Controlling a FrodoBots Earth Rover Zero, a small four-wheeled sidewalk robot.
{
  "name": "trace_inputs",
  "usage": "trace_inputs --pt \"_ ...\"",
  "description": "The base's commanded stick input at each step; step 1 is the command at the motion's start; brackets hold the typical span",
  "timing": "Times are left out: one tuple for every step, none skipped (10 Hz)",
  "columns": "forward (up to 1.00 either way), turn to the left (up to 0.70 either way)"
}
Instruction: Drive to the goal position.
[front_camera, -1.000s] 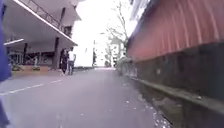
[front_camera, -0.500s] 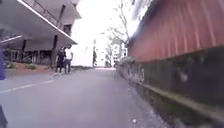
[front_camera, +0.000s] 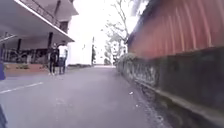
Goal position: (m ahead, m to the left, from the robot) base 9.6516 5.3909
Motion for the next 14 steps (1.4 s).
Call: trace_inputs --pt "1.0 0.0" --pt "1.0 0.0" --pt "1.0 0.0" --pt "1.0 0.0" --pt "1.0 0.0" --pt "1.0 0.0" --pt "1.0 0.0" --pt "1.0 0.0" --pt "1.0 0.0" --pt "1.0 0.0" --pt "1.0 0.0" --pt "1.0 0.0" --pt "1.0 0.0" --pt "1.0 0.0"
